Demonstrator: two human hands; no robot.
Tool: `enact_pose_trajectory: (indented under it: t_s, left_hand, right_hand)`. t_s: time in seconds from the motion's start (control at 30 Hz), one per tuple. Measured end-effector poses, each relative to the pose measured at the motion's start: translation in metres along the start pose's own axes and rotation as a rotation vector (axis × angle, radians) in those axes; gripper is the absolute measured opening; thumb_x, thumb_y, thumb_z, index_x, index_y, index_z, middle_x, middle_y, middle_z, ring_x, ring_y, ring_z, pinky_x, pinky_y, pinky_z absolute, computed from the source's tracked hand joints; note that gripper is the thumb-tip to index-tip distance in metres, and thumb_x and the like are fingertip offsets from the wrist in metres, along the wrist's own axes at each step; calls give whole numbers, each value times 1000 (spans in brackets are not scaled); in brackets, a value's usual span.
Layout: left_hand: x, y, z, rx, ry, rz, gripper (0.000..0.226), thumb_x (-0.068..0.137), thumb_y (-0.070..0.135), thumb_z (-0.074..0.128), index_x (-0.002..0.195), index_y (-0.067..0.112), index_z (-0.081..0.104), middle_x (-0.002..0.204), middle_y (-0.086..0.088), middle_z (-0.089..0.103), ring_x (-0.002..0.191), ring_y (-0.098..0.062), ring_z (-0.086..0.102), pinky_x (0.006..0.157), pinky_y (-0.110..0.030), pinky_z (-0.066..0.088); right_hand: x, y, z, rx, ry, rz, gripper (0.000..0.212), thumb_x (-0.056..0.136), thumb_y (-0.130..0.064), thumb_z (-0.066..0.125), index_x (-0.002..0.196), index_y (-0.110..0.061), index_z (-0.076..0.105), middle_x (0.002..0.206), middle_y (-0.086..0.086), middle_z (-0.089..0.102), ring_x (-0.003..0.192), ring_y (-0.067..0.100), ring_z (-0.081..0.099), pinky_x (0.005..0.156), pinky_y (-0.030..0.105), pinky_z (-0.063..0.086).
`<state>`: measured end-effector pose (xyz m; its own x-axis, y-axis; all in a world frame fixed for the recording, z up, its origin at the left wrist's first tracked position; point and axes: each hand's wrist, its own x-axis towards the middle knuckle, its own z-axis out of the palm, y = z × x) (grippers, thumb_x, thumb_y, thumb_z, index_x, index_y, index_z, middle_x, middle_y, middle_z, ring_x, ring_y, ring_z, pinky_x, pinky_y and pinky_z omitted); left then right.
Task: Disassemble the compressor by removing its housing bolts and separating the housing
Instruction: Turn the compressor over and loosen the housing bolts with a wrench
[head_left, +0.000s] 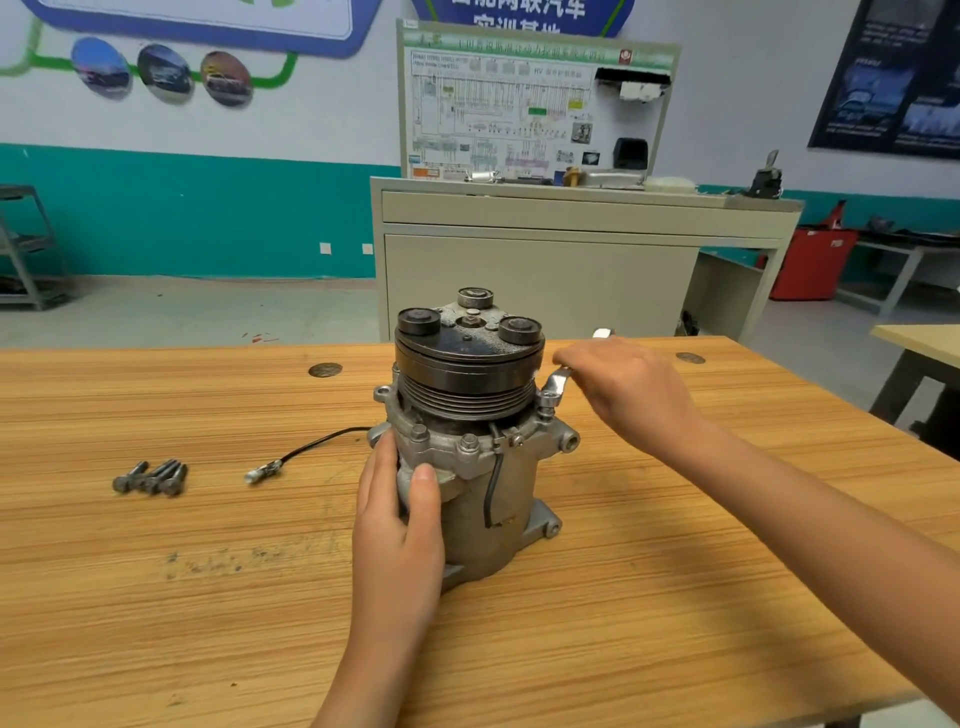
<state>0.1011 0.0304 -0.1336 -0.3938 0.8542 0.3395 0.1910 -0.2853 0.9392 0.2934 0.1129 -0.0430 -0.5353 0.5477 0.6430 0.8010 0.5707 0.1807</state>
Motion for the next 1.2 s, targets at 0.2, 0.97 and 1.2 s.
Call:
enact_pose_trajectory:
  t_s: [0.2, 0.97, 1.2]
  left_hand:
    - [0, 1, 2, -5, -8, -8, 54, 94, 42, 37, 145, 30, 29, 144, 23, 28, 129, 12, 20, 98, -8, 17]
    - [-1, 1, 0, -26, -36, 2, 51, 97, 34, 39, 147, 28, 29, 150, 17, 29, 136, 4, 21, 111, -23, 20]
    - [0, 2, 0, -29, -35, 7, 66, 84, 51, 38, 146, 29, 29, 147, 21, 29, 133, 8, 22, 105, -14, 20]
  right_hand:
    - [-34, -23, -63, -37, 16, 204, 41, 94, -27, 33, 129, -10, 47, 56, 0, 52, 41, 20, 45, 38, 25, 33]
    - [-21, -82, -84, -558, -680, 210, 59, 90, -1, 36, 143, -4, 10, 57, 2, 31, 46, 16, 30, 37, 25, 20]
    - [-27, -58, -82, -594, -676, 95, 77, 87, 2, 38, 143, -14, -13, 64, 1, 30, 45, 16, 31, 35, 26, 21]
